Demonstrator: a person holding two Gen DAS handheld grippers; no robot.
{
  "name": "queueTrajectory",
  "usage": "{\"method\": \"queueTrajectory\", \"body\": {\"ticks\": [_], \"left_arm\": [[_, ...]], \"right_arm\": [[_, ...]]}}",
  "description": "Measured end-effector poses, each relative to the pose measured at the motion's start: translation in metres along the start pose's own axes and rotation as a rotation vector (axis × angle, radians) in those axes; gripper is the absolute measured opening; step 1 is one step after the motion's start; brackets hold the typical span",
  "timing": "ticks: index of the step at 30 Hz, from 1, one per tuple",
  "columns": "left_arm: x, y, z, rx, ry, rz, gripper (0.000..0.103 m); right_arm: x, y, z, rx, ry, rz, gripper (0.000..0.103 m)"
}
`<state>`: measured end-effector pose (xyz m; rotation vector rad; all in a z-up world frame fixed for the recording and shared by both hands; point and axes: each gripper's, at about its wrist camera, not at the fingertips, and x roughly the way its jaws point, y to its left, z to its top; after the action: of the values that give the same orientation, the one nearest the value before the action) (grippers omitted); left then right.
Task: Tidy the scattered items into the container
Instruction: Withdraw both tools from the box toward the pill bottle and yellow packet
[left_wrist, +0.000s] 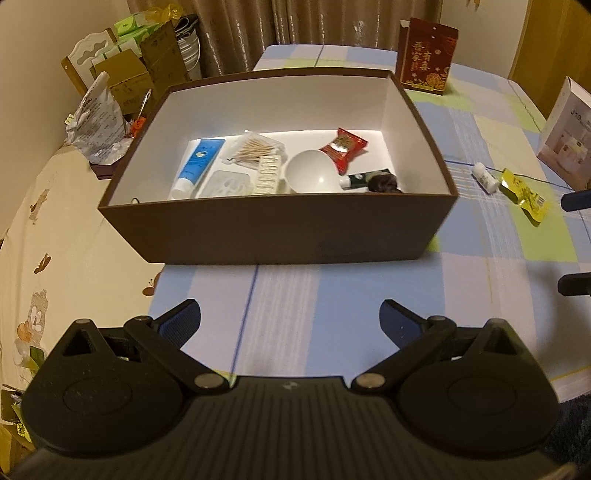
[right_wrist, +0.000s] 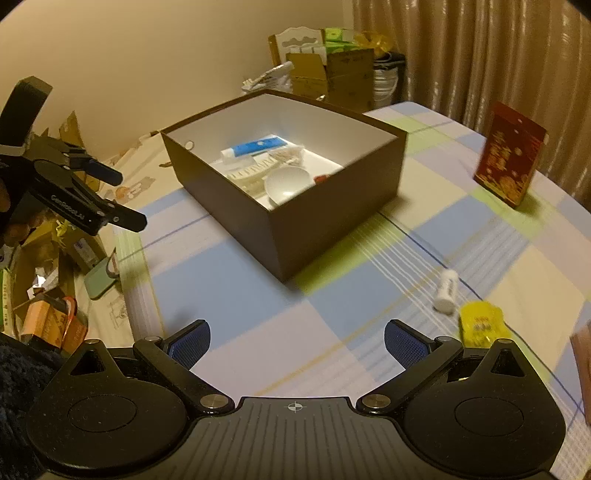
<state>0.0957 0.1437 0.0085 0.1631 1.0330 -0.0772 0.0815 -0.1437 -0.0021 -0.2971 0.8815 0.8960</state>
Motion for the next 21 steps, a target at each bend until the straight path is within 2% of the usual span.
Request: {"method": "queueTrajectory", "body": {"ticks": [7, 12, 16, 21], "left_arm": [[-0.006, -0.028, -0.006, 0.000, 0.001, -0.004, 0.102], [-0.007, -0.052, -0.009, 0.008, 0.004, -0.024, 0.102], [-0.002, -0.079, -0.010, 0.037, 0.007, -0.066, 0.102], [0.008, -0.120, -0.004, 0.108, 0.006, -0.156, 0.102]], "right_arm": [[-0.017, -0.023, -0.025, 0.043, 0.006, -0.024, 0.103], [-0.028, -0.047, -0.045, 0.103, 0.016, -0.077, 0.103], [-0.039, -0.069, -0.061, 0.168, 0.020, -0.138, 0.103], [-0.054, -0.093, -0.080, 0.245, 0.018, -0.221, 0.103]]}}
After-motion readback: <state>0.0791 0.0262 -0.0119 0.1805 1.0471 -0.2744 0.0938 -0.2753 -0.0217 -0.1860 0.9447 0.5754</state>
